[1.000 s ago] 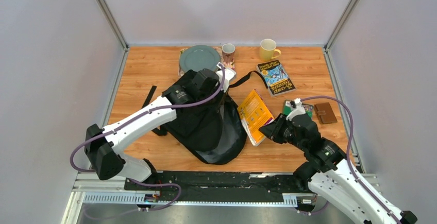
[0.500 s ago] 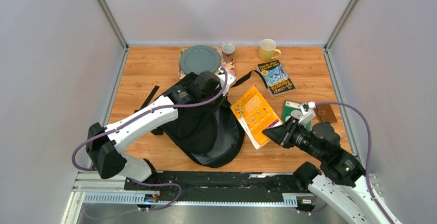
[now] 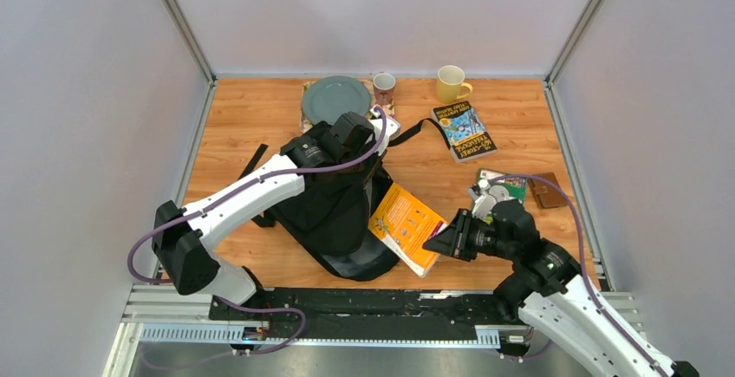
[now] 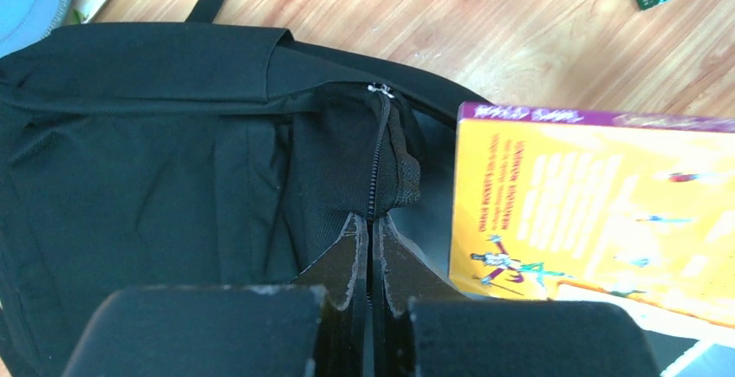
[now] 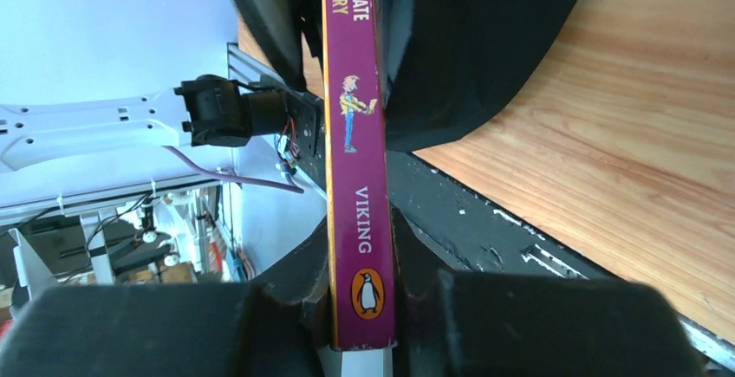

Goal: Pack the student bag
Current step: Place the book in the student bag.

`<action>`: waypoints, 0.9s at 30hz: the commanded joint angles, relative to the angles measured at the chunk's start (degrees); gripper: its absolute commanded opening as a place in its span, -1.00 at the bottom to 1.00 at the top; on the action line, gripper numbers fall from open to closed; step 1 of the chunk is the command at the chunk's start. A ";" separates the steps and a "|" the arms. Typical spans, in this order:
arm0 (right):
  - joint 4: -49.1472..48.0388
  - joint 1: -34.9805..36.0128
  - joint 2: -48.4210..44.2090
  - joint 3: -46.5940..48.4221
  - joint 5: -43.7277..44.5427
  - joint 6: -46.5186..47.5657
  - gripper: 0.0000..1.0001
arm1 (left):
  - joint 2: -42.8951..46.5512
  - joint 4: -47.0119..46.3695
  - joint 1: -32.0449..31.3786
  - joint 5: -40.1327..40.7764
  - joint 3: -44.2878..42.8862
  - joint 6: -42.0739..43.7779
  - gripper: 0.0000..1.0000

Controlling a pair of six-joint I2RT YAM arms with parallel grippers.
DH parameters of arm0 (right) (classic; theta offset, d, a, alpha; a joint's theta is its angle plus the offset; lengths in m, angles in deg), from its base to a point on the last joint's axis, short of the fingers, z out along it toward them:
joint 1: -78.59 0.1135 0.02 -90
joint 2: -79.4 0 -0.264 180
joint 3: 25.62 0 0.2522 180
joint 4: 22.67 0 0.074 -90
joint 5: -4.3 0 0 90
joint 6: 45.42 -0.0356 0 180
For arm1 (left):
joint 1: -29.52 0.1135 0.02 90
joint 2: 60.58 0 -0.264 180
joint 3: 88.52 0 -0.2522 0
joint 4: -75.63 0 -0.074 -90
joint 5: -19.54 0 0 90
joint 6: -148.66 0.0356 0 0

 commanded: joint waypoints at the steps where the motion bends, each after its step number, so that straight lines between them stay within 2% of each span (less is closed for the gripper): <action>1: -13.31 0.62 3.82 -2.75 -6.30 -4.09 -1.00 | -0.17 -1.06 0.43 -2.19 -4.55 0.75 -1.00; 6: -24.30 1.51 10.40 -2.41 -4.72 -5.77 -1.00 | -1.75 -0.71 0.35 -4.04 -5.69 -0.30 -1.00; 8: -29.28 2.82 16.20 -1.53 -4.80 -6.03 -1.00 | -2.19 -0.53 0.35 -4.75 -6.31 -1.09 -1.00; 15: -37.30 11.25 32.29 2.87 1.08 -6.90 -1.00 | -2.63 -1.15 0.35 -5.36 -7.98 -3.55 -1.00; 21: -65.49 11.44 40.82 -1.61 6.70 -13.23 -1.00 | -1.14 -0.79 0.35 -8.26 -9.21 -4.17 -1.00; 25: -75.35 11.44 47.23 1.63 6.01 -14.55 -1.00 | -0.61 1.13 0.35 -8.35 -11.05 -3.56 -1.00; 27: -76.77 11.44 51.45 2.95 5.31 -16.04 -1.00 | -0.79 2.10 0.35 -8.88 -12.37 -2.50 -1.00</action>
